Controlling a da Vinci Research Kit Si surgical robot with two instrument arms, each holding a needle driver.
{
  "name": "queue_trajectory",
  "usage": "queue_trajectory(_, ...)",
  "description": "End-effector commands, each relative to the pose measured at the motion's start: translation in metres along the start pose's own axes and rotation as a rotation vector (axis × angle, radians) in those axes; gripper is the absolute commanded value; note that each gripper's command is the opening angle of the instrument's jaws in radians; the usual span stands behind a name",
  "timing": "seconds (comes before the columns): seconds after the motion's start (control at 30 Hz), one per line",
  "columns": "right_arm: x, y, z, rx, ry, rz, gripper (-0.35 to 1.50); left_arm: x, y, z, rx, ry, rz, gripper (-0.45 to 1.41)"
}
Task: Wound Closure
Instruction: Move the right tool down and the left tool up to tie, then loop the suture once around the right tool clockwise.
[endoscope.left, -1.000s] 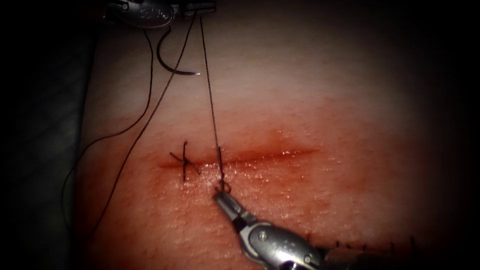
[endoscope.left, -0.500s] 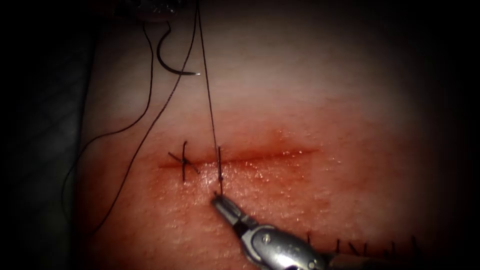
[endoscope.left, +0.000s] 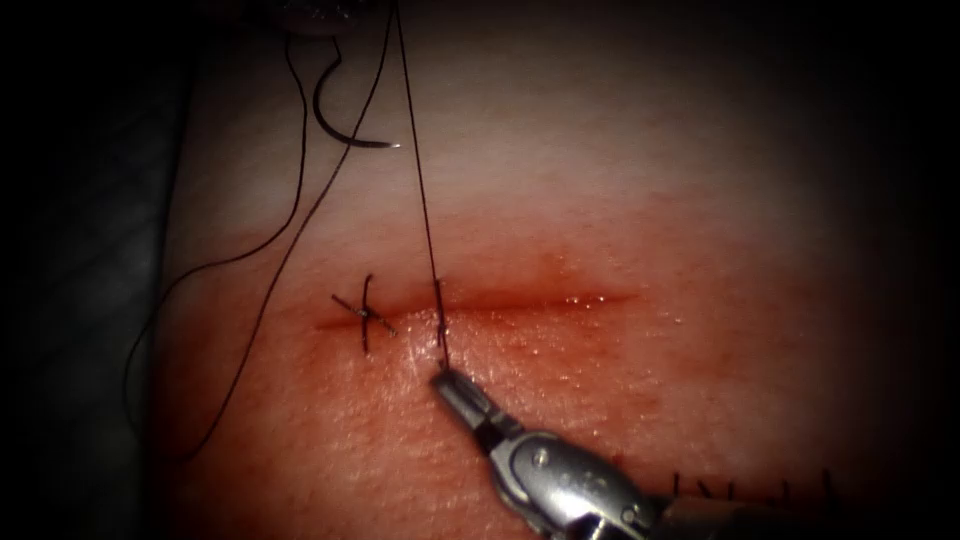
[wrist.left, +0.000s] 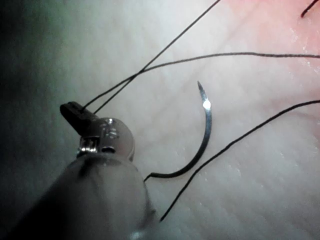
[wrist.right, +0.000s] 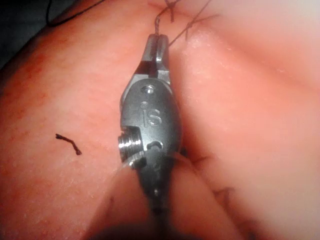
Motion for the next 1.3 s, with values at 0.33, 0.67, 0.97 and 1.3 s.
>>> queue_trajectory(0.33, -0.0034, -0.0009, 0.0012, -0.001, -0.038, -0.022, -0.35, -0.0042, 0.0016, 0.0034, 0.031, 0.0, 0.03, -0.45)
queue_trajectory(0.67, -0.0034, -0.0018, 0.0, -0.002, -0.053, -0.025, -0.35, -0.0054, 0.0024, 0.0033, 0.033, 0.011, 0.003, -0.45)
queue_trajectory(0.97, -0.0015, -0.0006, 0.0005, 0.013, 0.06, -0.067, 0.52, -0.0016, 0.0031, -0.0004, -0.041, 0.094, -0.098, -0.45)
queue_trajectory(1.3, 0.0001, 0.0009, -0.0004, 0.057, 0.07, -0.161, 1.33, 0.0072, 0.0028, -0.0081, -0.309, 0.334, -0.343, -0.45)
